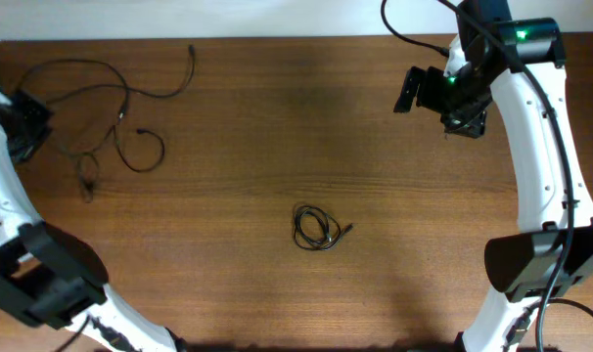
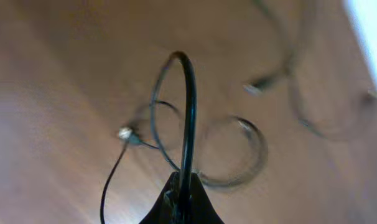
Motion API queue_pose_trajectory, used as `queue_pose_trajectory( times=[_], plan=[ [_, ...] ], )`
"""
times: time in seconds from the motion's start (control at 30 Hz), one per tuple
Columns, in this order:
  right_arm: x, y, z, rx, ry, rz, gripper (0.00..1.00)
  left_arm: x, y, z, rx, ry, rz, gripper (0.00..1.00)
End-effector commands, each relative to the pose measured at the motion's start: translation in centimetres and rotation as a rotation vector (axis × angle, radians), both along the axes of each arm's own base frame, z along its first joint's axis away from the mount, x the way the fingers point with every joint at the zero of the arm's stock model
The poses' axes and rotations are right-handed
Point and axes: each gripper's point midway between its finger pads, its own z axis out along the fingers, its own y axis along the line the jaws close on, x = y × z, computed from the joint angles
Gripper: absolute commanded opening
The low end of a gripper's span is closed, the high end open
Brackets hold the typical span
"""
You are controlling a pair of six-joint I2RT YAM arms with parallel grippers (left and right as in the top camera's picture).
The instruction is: Untangle cables
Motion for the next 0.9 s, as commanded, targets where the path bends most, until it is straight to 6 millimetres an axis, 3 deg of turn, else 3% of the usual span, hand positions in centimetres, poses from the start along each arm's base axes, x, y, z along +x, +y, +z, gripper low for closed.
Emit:
queue_pose_trajectory(
  times=[0.0, 0.07, 0.1, 0.13, 0.17, 0.3, 0.43, 0.53, 0.6, 0.63, 0.7, 0.87],
  plan=[
    [0.0, -0.4, 0.3, -0.01, -0.014, 0.002, 0.98, -3.0, 6.1, -2.8, 0.076, 0.101, 0.197, 0.02],
    [0.0, -0.4, 0.3, -0.01, -0.014, 0.002, 0.99, -4.3, 8.8, -3.5, 0.088, 0.102, 0.256, 0.24],
    [0.0, -0.4, 0.3, -0.01, -0.014, 0.002, 0.99, -4.9, 9.4, -3.7, 0.081, 0.105, 0.277, 0.49],
    [0.0, -0.4, 0.3, -0.01, -0.014, 0.002, 0.99, -5.3, 9.7, -4.1, 0.044, 0.088, 0.286, 0.82],
    [0.0, -0.4, 0.3, -0.01, -0.014, 0.002, 0.98, -5.3, 9.6, -4.2, 0.007, 0.066, 0.282, 0.98],
    [0.0, -0.4, 0.3, -0.01, -0.014, 0.002, 0.98, -4.7, 8.7, -4.3, -0.023, 0.056, 0.256, 0.99],
    [0.0, -0.4, 0.3, -0.01, -0.014, 0.002, 0.98, -2.0, 5.3, -4.3, -0.01, 0.073, 0.121, 1.0],
    [0.0, -0.4, 0.3, -0.01, -0.014, 0.002, 0.98, 1.2, 0.5, -4.3, -0.036, 0.055, -0.053, 0.94],
    [0.0, -0.4, 0.3, -0.01, -0.014, 0.002, 0.98, 3.3, -4.2, -4.7, -0.041, 0.076, -0.191, 0.92],
    [0.0, -0.4, 0.3, -0.01, -0.014, 0.002, 0.99, 4.4, -6.6, -5.3, -0.025, 0.092, -0.297, 0.92],
    [0.0, -0.4, 0.3, -0.01, -0.014, 0.002, 0.98, 5.6, -9.4, -7.1, 0.024, 0.16, -0.398, 0.93],
    [0.0, -0.4, 0.3, -0.01, -0.014, 0.002, 0.98, 6.2, -10.7, -11.9, 0.125, 0.319, -0.449, 0.88]
  ],
)
